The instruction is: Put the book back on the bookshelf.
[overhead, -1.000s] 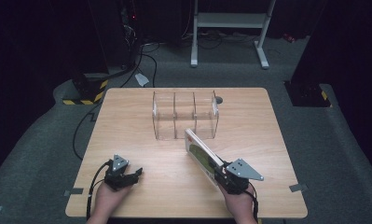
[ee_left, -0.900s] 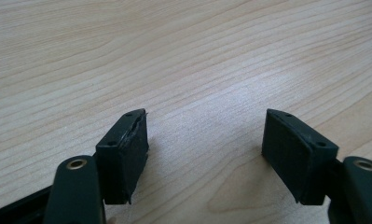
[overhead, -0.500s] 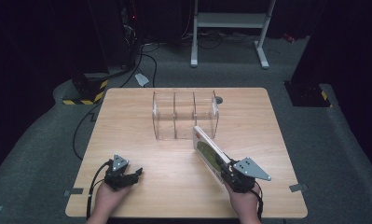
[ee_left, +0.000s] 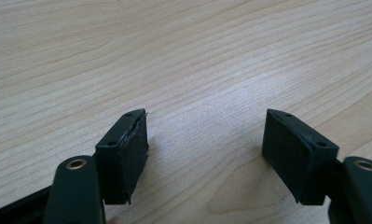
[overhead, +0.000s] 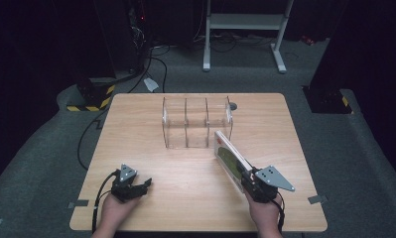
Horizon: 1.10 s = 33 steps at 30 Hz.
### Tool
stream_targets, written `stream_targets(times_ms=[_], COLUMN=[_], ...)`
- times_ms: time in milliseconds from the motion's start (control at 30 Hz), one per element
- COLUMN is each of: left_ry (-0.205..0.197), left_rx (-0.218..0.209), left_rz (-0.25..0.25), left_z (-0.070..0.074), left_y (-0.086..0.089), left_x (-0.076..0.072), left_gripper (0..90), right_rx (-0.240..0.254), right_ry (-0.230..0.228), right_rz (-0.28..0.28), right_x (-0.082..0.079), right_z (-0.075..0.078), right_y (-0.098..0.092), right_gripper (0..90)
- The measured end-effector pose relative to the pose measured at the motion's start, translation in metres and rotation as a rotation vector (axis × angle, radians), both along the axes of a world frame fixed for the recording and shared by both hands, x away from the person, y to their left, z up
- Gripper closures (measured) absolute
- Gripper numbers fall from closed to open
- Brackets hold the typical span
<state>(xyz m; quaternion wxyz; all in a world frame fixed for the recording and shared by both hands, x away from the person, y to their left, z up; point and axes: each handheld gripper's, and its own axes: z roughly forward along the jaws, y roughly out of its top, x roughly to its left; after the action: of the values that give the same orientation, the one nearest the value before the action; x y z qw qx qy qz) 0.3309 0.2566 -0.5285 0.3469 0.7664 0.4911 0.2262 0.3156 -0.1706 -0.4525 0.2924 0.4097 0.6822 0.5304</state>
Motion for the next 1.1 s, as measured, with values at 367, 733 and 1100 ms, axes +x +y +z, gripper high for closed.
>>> stream_targets(times_ms=[367,733,1100], left_ry=[0.0,0.0,0.0], left_rx=[0.0,0.0,0.0], left_rz=[0.0,0.0,0.0], left_z=[0.0,0.0,0.0], left_y=[0.0,0.0,0.0], left_x=[0.0,0.0,0.0], left_gripper=[31.3,31.3,31.3], right_rx=[-0.007,-0.042,-0.061], right_ry=[-0.014,-0.029,-0.038], right_rz=[-0.039,-0.072,-0.09], right_x=[0.009,0.027,0.053], right_z=[0.001,0.013,0.018], right_y=[0.0,0.011,0.033], right_gripper=[75.3,75.3,75.3])
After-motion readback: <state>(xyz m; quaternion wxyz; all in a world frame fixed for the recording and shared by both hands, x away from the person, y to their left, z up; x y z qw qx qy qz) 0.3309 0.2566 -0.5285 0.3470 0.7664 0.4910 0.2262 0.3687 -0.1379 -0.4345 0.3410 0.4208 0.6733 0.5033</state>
